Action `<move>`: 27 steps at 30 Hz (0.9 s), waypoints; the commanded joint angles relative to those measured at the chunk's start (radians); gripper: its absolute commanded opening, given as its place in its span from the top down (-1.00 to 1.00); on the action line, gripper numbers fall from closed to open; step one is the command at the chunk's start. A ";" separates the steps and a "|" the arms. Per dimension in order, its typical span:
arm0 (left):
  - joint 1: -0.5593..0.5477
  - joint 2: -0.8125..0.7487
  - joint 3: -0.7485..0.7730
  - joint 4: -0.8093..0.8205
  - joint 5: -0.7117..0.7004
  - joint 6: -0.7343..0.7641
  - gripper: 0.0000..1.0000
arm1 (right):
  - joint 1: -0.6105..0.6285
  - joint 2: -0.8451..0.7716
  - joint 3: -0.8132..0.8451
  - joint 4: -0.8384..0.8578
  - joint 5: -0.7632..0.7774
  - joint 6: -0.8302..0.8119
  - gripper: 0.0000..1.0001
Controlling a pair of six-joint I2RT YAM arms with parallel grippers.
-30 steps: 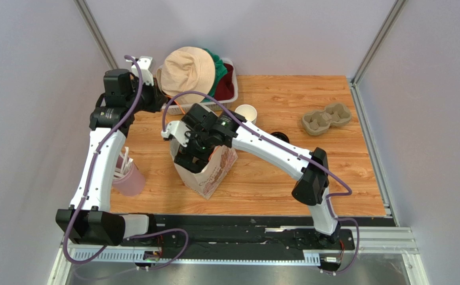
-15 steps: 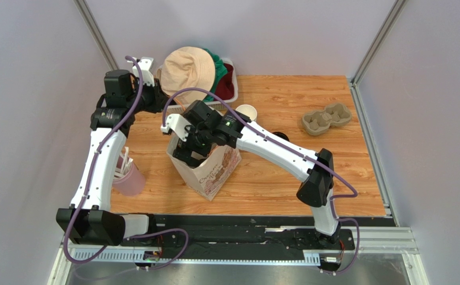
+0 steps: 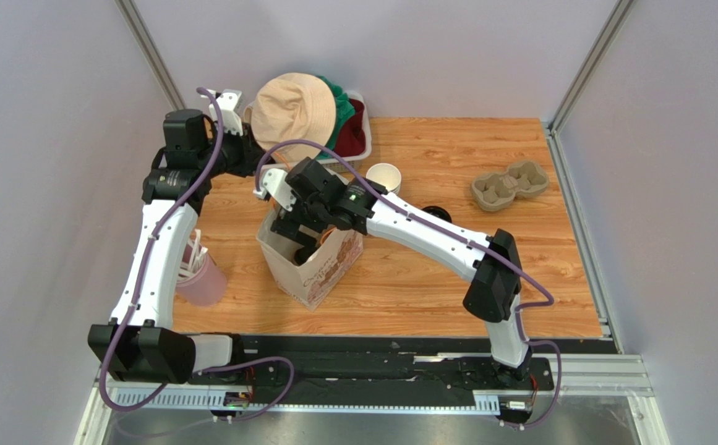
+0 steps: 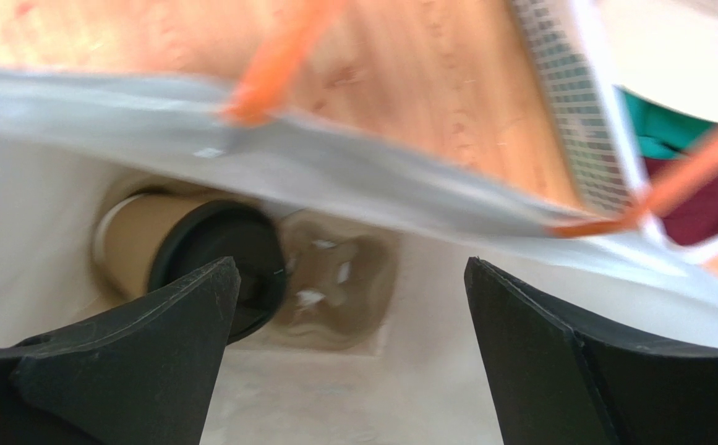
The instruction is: Pack the takeout coffee
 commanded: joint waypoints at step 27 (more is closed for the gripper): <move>-0.005 0.033 0.015 0.034 0.077 0.015 0.39 | -0.047 -0.063 0.164 0.207 0.468 -0.058 -0.98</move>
